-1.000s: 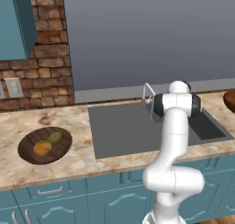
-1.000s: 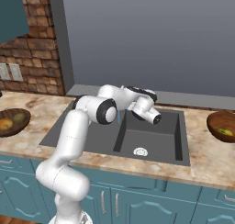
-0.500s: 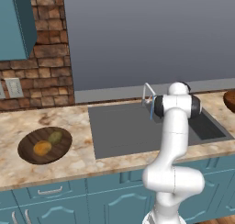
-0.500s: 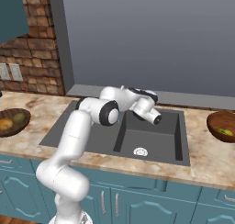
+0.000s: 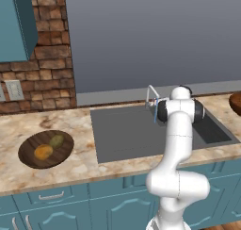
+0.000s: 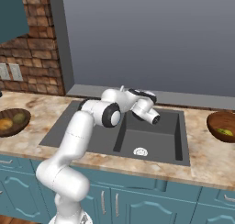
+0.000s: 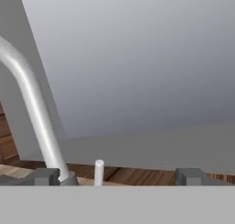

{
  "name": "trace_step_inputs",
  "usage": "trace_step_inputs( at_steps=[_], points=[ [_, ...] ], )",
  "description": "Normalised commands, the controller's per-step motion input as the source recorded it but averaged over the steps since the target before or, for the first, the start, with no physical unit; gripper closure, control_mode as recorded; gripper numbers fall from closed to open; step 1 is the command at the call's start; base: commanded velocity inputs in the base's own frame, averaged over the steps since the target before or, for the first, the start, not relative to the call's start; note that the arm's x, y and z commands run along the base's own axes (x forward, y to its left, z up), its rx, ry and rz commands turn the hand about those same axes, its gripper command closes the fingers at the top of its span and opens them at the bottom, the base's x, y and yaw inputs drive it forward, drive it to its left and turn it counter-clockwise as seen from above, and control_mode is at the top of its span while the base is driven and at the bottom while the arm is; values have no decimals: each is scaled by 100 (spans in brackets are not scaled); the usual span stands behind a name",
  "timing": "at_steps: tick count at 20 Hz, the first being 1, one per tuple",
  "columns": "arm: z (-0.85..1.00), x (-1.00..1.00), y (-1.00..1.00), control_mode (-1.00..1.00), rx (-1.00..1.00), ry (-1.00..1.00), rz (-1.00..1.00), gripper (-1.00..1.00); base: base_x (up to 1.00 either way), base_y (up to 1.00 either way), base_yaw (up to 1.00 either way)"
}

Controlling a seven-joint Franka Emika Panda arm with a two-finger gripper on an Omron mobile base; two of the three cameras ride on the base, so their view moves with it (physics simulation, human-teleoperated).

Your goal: Pick the potatos from the sink and place them in one bowl. Place the pear in the other bowl. Then turn off the sink faucet.

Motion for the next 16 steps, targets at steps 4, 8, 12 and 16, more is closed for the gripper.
trace_step_inputs(
  at_steps=[4, 8, 12, 16],
  points=[
    [-10, 6, 0, -100, 2, 0, -4, -100, 0, 0, 0],
    [-3, 12, 0, -100, 4, 0, -4, -100, 0, 0, 0],
    [0, 20, 0, -100, 4, 0, -5, -100, 0, 0, 0],
    [-2, 18, -3, -100, 2, 0, -3, -100, 0, 0, 0]
  ],
)
